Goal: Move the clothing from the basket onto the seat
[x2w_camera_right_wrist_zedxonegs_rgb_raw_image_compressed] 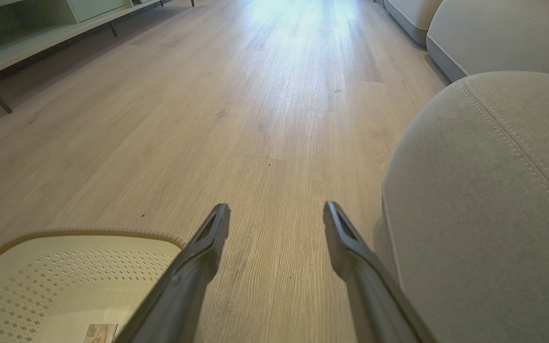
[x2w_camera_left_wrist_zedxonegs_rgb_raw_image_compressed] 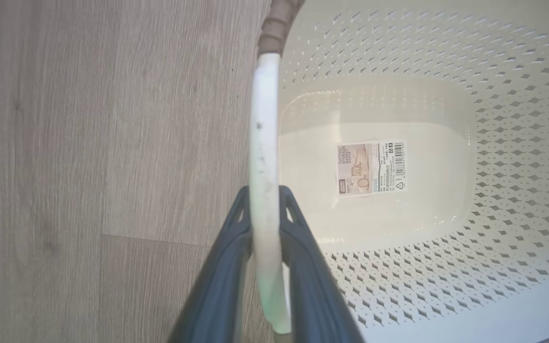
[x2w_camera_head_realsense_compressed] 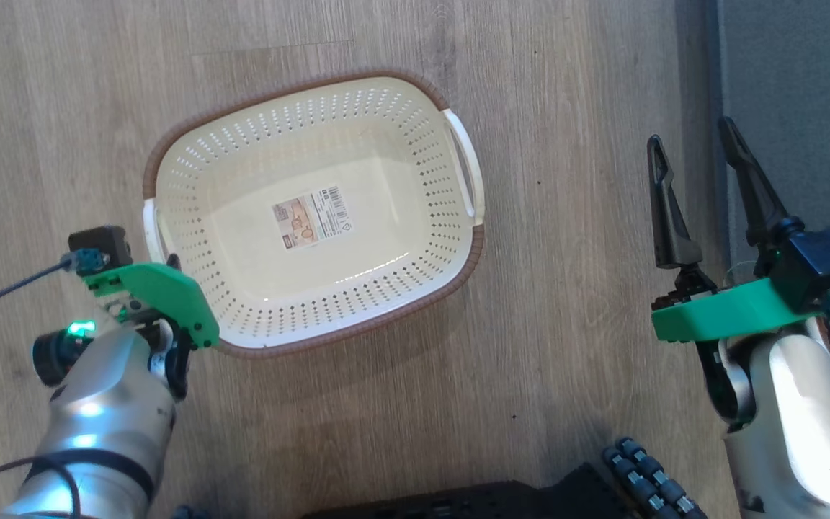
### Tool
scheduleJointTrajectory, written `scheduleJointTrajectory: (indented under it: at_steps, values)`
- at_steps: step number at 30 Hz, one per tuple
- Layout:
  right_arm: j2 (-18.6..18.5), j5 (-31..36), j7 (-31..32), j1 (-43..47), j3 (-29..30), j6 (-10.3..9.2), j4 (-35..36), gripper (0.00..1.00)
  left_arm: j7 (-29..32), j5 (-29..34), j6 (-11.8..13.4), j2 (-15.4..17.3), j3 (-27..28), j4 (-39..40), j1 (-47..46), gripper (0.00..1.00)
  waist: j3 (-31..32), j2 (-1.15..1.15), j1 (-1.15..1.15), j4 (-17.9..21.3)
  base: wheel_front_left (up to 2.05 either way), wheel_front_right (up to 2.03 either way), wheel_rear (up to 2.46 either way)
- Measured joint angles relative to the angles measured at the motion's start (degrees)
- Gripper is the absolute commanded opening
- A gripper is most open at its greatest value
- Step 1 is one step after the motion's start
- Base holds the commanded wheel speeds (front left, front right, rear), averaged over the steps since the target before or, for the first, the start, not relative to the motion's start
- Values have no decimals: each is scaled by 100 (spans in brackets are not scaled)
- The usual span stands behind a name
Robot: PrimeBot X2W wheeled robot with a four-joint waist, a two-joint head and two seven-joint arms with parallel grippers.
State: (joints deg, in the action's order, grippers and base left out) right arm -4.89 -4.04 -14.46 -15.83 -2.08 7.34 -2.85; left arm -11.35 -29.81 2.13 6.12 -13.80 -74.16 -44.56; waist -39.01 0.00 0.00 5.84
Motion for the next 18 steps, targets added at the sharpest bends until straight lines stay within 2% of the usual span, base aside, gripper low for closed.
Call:
scheduleJointTrajectory:
  at_steps: [10, 14, 16, 17, 18]
  values:
    - [59, 0, 0, -1, -51, 0, -2, 100, -124, 172, -42, 138, -229, -1, -135, 0, -43, 0, 0, 91, 0, 0, 0]
    - [86, -8, 0, -2, -73, 0, -25, 100, -24, 156, 15, 167, -246, -2, -137, 0, -68, 0, 0, 139, 0, 0, 0]
    - [86, -8, 0, -2, -66, 0, -25, 100, -41, 156, 35, 175, -248, -2, -141, 45, -75, 0, 0, 158, 0, 0, 0]
    - [86, -8, 0, -2, -66, 0, -25, 100, -44, 155, 42, 175, -243, -2, -143, 45, -78, 0, 0, 166, 0, 0, 0]
    - [87, -7, 0, -2, -66, 0, -25, 100, -69, 153, 63, 174, -232, -1, -143, 97, -78, 0, 0, 169, 0, 0, 0]
